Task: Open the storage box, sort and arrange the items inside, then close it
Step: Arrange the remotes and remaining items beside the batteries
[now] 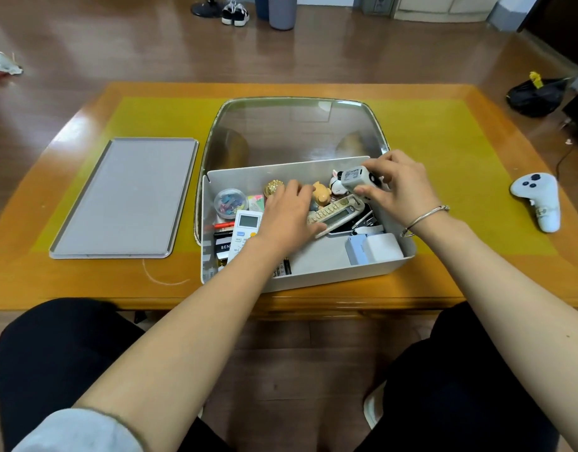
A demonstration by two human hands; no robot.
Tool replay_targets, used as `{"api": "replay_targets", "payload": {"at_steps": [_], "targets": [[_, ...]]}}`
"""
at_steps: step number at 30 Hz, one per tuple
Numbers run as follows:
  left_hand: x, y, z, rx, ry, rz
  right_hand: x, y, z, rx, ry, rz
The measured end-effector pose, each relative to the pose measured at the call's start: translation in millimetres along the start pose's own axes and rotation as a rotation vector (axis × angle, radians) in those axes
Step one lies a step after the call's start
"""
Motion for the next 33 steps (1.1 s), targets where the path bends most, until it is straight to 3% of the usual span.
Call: {"api": "replay_targets", "payload": {"at_steps": [4,8,11,17,24,28,30,33], "targets": [[-17.9,-23.2,23.7,-0.004,-0.045,-0.133,1.4,18.7,9.7,-0.176,-0.091,0.105],[-29.8,-43.4,52.3,0.143,-0.146,-0.199,9.5,34.8,16.7,-0.372,-0.106,0.21],[-34.8,-47.1,65.4,0.219,-0.139,-0.131,12.8,42.7,15.5,-0.405,-0.092,0.244],[-40.0,-38.6,77.9,0.399,-0.126,0.154,11.9,47.0,10.7,-0.425,-0.065,0.182],[-41.8,-37.4,79.9,0.41,-0.157,0.261,11.0,45.1,9.9,-0.378,-0.012,0.16],[-39.7,-41.0,76.7,0.362,-0.176,0.238,6.3,41.1,26.3,-0.347,-0.134,0.072],[-36.6,-44.4,76.9,0.281,-0.209,0.268,5.1,45.7,38.7,-0.333,-0.234,0.137],[-32.6,-47.9,78.5,0.059,-0.23,0.334,5.1,57.2,43.5,-0.349,-0.292,0.377]]}}
Point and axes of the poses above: each hand's wrist, its own x-axis towards the middle knuckle, its own y-axis out of the palm, z = x × y, the point moved 3 cm from there along x, towards the middle knuckle, and after that the axes turned 2 degrees about -y, right-handed, at the moved point
